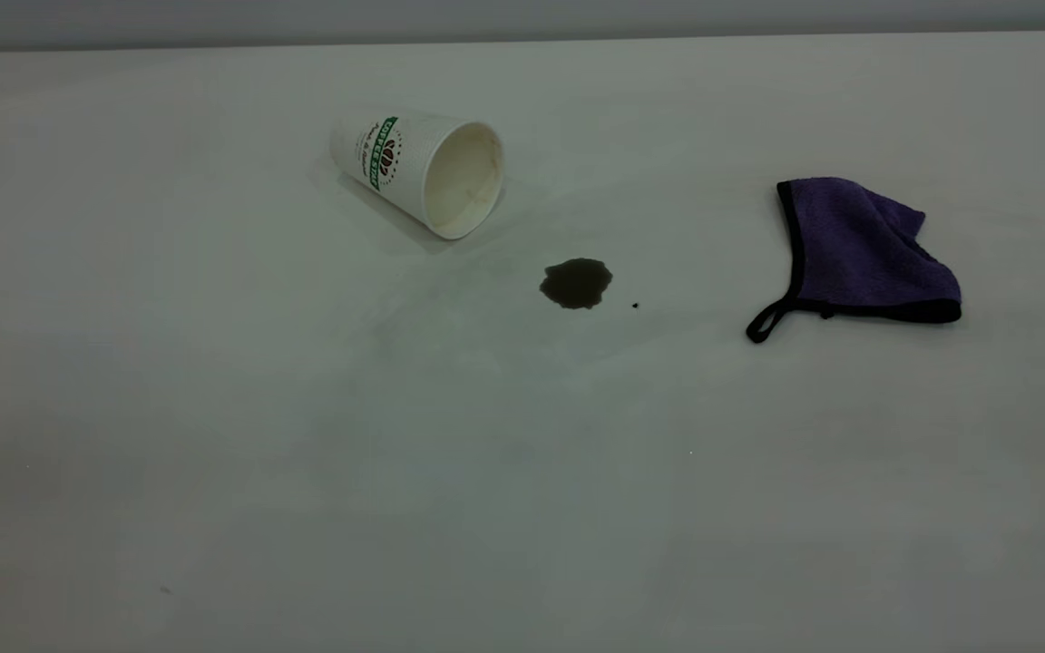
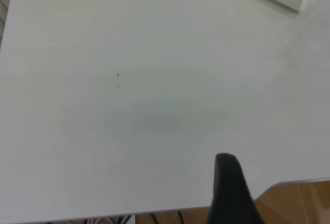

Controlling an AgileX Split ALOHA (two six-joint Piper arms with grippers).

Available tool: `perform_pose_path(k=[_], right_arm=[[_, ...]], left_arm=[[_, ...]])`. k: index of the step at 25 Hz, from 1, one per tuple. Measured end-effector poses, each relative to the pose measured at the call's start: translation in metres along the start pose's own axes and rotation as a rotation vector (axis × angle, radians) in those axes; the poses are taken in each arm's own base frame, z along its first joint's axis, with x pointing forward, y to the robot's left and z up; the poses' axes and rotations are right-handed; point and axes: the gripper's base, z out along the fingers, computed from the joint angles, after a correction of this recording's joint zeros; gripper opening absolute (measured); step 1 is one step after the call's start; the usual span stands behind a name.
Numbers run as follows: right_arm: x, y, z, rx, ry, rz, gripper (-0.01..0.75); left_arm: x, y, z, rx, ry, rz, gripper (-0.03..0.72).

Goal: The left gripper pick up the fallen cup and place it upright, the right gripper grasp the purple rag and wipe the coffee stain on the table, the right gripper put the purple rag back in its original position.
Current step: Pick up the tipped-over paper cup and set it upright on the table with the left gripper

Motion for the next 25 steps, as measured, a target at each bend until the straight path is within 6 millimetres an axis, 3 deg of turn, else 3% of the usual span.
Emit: perform_pose_path(k=[18,21,25], right_arm=[[0.0,0.0,0.0,0.0,0.0,0.0,0.588],[0.0,0.0,0.0,0.0,0.0,0.0,0.588],[0.0,0.0,0.0,0.0,0.0,0.0,0.588]], left_arm=[[-0.002,0.003,0.0,-0.027,0.005,0.009,0.53],[-0.021,0.008,0.004,-0.083,0.026,0.01,0.53],[-0.067,0.015,0.021,-0.136,0.062,0.005,0.533]])
